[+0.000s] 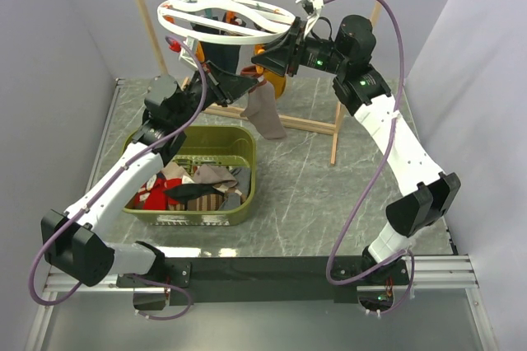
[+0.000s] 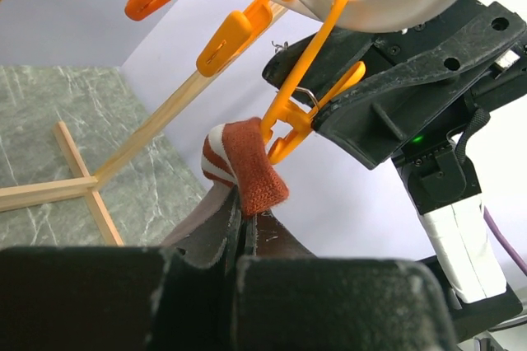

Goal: Clip the socks to the hanger
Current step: Clamp the sock onto the hanger.

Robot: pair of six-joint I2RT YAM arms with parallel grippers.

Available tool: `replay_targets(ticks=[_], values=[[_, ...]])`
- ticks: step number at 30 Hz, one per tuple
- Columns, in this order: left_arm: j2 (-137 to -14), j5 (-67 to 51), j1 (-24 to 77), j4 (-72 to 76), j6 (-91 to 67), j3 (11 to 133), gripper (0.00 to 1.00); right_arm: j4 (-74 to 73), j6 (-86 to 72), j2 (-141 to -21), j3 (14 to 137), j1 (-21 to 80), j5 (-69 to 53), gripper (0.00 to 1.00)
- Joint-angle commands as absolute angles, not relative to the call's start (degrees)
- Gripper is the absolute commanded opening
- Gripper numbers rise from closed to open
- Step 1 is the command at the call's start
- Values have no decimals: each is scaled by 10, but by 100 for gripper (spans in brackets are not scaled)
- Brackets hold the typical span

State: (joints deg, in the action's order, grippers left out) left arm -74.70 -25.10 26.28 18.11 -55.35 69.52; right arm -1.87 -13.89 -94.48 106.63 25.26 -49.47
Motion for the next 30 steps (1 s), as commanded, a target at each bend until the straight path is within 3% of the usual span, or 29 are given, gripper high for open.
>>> replay_targets(ticks=[1,15,23,30], values=[[-725,-265,261,220,-561,693,1,-1,-150,-948,1095,258,-527,14],[-724,-255,261,209,-551,693,1,16,-170,-958,1101,258,-537,51],[-728,-254,261,211,-551,690,1,29,-189,-958,1099,256,-534,60],[-726,-249,261,209,-549,686,1,64,-238,-959,1081,246,-526,61]])
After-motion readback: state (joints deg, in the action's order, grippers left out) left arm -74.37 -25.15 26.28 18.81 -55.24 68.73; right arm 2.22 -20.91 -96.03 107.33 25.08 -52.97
